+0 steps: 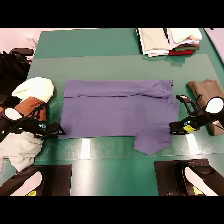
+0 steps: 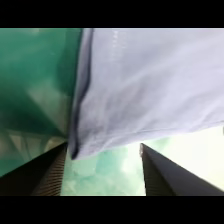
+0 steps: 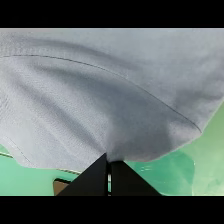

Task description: Fold the shirts.

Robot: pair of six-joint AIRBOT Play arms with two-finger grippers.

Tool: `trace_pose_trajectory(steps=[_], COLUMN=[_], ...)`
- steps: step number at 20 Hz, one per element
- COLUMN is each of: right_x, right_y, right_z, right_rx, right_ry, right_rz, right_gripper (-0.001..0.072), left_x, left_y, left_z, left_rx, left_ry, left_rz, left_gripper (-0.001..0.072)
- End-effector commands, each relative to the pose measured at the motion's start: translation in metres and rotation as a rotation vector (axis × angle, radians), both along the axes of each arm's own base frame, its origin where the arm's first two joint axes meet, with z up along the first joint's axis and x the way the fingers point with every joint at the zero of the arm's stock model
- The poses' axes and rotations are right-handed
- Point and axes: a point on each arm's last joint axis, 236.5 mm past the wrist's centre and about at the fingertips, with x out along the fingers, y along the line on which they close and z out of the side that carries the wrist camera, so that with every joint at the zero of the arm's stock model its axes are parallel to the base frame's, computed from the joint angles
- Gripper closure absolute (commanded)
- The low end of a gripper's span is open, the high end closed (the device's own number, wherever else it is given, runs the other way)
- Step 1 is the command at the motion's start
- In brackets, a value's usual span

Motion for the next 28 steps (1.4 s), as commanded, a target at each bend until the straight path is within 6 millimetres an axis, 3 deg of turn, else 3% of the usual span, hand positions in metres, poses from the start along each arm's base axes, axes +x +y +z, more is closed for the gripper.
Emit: trace_pose_trajectory(steps=[1,2,4,5,7,10,15,19,21,23,26,28], right_x=[0.001,0.001,0.001,0.001,0.001,-0.005,-0.041,-0.037,-0.016,0.021,0.072,0.101], right_y=[0.0,0.0,0.0,0.0,-0.001,-0.003,-0.023,-0.024,-0.026,-0.028,-0.03,-0.031], right_z=[0.0,0.0,0.0,0.0,0.002,0.014,0.038,0.05,0.061,0.071,0.074,0.073], right_rx=[-0.001,-0.001,-0.002,-0.002,-0.006,-0.016,-0.115,-0.124,-0.127,-0.13,-0.125,-0.122], right_ry=[-0.003,-0.003,-0.004,-0.005,-0.011,-0.051,-0.067,-0.139,-0.171,-0.223,-0.237,-0.242], right_rz=[0.0,0.0,0.0,0.0,0.002,0.01,0.042,0.037,0.033,0.022,0.014,0.019], right_gripper=[0.0697,0.0697,0.0697,0.0697,0.0697,0.0697,0.0698,0.0699,0.0698,0.0699,0.0699,0.0699], left_x=[-0.003,-0.004,0.003,0.009,0.018,0.028,-0.015,-0.017,-0.003,0.015,0.042,0.074], left_y=[-0.015,-0.02,-0.028,-0.028,-0.021,-0.002,0.0,0.0,-0.001,0.002,0.001,-0.002], left_z=[0.001,0.001,0.0,0.0,0.008,0.043,0.094,0.111,0.115,0.12,0.105,0.096], left_rx=[-0.024,-0.021,-0.006,0.002,0.034,0.124,0.147,0.148,0.145,0.152,0.146,0.128], left_ry=[-0.004,-0.011,-0.051,-0.073,-0.087,-0.164,-0.216,-0.279,-0.333,-0.396,-0.36,-0.345], left_rz=[-0.048,-0.069,-0.096,-0.094,-0.076,-0.092,-0.109,-0.071,-0.048,-0.018,-0.032,-0.04], left_gripper=[0.0169,0.0213,0.0651,0.0684,0.0685,0.0686,0.0685,0.0685,0.0686,0.0686,0.0686,0.0685])
